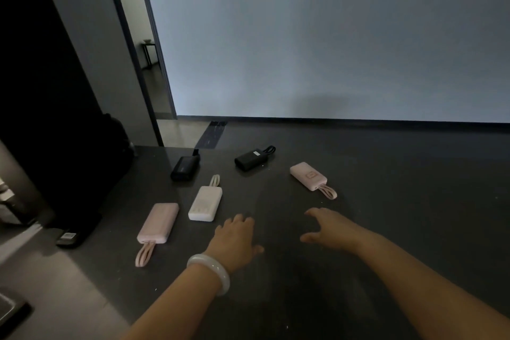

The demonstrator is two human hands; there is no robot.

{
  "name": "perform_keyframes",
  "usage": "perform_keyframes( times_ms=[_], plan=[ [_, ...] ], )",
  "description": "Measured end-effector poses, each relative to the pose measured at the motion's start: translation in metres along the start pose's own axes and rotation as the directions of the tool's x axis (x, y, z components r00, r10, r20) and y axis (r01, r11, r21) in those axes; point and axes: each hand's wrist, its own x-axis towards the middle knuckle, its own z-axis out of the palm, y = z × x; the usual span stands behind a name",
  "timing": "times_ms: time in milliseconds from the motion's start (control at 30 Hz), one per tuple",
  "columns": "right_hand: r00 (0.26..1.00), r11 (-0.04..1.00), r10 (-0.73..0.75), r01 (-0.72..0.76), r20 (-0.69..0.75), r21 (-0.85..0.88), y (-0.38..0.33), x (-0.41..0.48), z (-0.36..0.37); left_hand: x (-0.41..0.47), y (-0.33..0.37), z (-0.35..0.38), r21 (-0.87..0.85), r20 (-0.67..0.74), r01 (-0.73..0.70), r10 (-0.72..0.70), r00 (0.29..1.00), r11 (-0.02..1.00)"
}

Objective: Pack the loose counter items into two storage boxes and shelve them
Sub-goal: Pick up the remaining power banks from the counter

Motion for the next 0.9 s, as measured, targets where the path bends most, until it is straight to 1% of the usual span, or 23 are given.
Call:
perform_keyframes(
  times_ms=[133,200,367,500,600,700,800,900],
  plan=[
    [0.996,0.992,0.050,-0.041,-0.076,0.122,0.019,0.038,-0.016,0.043,0.006,-0.005,-0.050,0.014,-0.018,0.019,1.000,0.999],
    [0.990,0.988,0.066,-0.048,-0.122,0.147,0.034,0.062,-0.021,0.063,0.014,-0.002,-0.053,0.024,-0.008,0.009,1.000,0.999],
    [0.975,0.980,0.123,-0.090,-0.185,0.177,0.062,0.128,-0.033,0.121,0.026,0.006,-0.040,0.049,0.035,-0.033,0.998,0.999],
    [0.961,0.988,0.151,-0.141,-0.233,0.058,0.078,0.194,-0.034,0.170,0.029,0.015,-0.103,0.061,0.074,-0.068,0.996,0.992],
    [0.950,0.978,0.205,-0.207,-0.236,0.019,0.077,0.237,-0.027,0.201,0.017,0.023,-0.115,0.044,0.118,-0.113,0.993,0.986],
    [0.911,0.959,0.242,-0.277,-0.335,-0.061,0.072,0.264,-0.022,0.230,0.004,0.027,-0.113,-0.005,0.132,-0.133,0.991,0.985],
    [0.868,0.954,0.201,-0.278,-0.454,-0.109,0.072,0.280,-0.013,0.258,-0.010,0.023,-0.157,-0.083,0.118,-0.132,0.988,0.980],
    [0.846,0.958,0.157,-0.255,-0.510,-0.128,0.070,0.292,-0.008,0.284,-0.027,0.014,-0.213,-0.152,0.093,-0.127,0.980,0.973]
  ],
)
